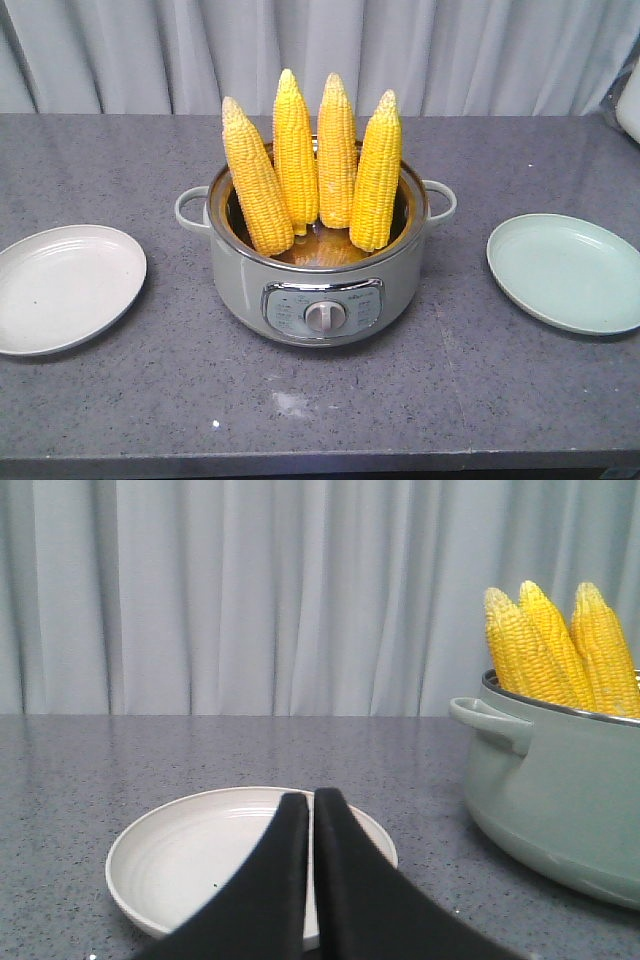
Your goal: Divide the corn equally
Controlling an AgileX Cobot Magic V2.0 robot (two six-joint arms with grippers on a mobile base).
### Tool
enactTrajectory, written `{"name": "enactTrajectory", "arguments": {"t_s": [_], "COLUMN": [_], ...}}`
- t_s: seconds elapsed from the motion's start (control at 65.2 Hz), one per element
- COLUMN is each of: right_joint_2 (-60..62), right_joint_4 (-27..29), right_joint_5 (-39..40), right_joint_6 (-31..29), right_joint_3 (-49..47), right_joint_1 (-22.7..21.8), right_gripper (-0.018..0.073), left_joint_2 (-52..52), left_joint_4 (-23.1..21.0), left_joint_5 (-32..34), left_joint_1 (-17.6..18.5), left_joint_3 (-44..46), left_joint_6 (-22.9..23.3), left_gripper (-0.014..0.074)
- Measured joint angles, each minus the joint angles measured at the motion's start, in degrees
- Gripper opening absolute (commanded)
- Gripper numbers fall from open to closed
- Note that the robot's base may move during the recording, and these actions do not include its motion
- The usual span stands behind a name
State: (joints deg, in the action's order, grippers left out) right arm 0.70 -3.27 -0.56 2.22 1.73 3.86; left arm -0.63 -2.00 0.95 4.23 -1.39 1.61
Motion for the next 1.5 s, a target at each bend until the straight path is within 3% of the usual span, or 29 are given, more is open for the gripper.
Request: {"name": "enactTrajectory", "arguments": {"t_s": [1.135, 1.349, 1.503], "right_joint_2": [0.00, 0.00, -3.06], "right_joint_4": [0.23, 1.96, 0.90], "right_joint_5": [0.90, -3.43, -11.71], "right_joint_6": [0.22, 1.63, 1.53], "right_joint_3": [0.00, -8.73, -21.55], "right_joint_1": [0.00, 0.00, 0.00], "right_gripper": [-0.0002, -0.0002, -0.0002], "left_joint_2": [0.00, 0.35, 6.72], "left_joint_4": [0.00, 0.00, 0.00], "left_joint_5": [1.62, -0.08, -8.41], "left_joint_1": [0.00, 0.00, 0.00], "left_joint_3": [0.13, 12.69, 25.73], "left_joint_6": [0.30, 0.65, -0.95], "left_gripper": [-0.0006, -0.0006, -0.0006]}}
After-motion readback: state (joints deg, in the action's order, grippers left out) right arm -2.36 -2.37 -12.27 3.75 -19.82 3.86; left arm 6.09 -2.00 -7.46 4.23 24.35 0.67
